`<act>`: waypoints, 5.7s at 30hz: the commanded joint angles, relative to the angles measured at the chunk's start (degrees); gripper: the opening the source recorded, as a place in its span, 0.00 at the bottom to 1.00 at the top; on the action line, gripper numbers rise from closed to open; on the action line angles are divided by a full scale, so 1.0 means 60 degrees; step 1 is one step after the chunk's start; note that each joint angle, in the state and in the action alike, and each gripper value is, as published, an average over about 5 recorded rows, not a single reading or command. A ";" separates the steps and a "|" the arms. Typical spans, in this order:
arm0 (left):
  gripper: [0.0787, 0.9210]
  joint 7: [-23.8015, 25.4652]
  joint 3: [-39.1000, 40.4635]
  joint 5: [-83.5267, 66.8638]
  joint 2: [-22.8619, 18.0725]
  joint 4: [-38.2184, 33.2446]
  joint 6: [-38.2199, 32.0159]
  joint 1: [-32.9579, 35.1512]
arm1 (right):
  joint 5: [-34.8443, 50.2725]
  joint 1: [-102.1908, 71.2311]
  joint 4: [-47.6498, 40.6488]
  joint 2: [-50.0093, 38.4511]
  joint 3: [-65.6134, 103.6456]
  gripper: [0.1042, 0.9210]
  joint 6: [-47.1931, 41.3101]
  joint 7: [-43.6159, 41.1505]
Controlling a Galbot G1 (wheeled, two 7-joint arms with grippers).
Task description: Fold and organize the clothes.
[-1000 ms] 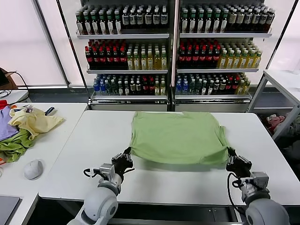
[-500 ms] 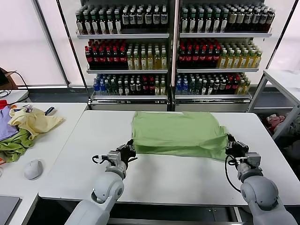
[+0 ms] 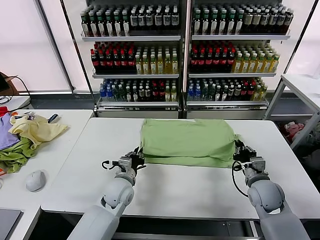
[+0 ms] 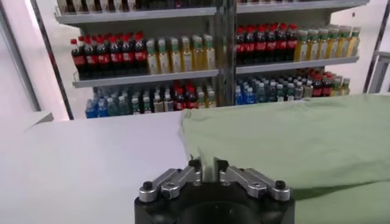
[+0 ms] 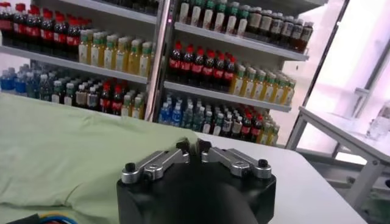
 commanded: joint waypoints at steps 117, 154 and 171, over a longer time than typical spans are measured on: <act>0.88 -0.0202 0.0400 -0.1529 -0.0225 0.3856 0.0246 -0.3210 | 0.1653 0.6159 -0.6234 0.1026 -0.3180 0.88 -0.1345 -0.0122; 0.47 -0.0109 0.0777 -0.2436 -0.0239 0.4533 0.0849 -0.3007 | 0.1704 0.7276 -0.9302 0.2374 -0.3155 0.40 -0.1525 -0.0934; 0.03 0.0254 0.0263 -0.3005 0.0670 0.1115 -0.0600 -0.1442 | 0.2273 0.5331 -0.4820 0.1119 -0.2997 0.03 -0.0715 -0.0665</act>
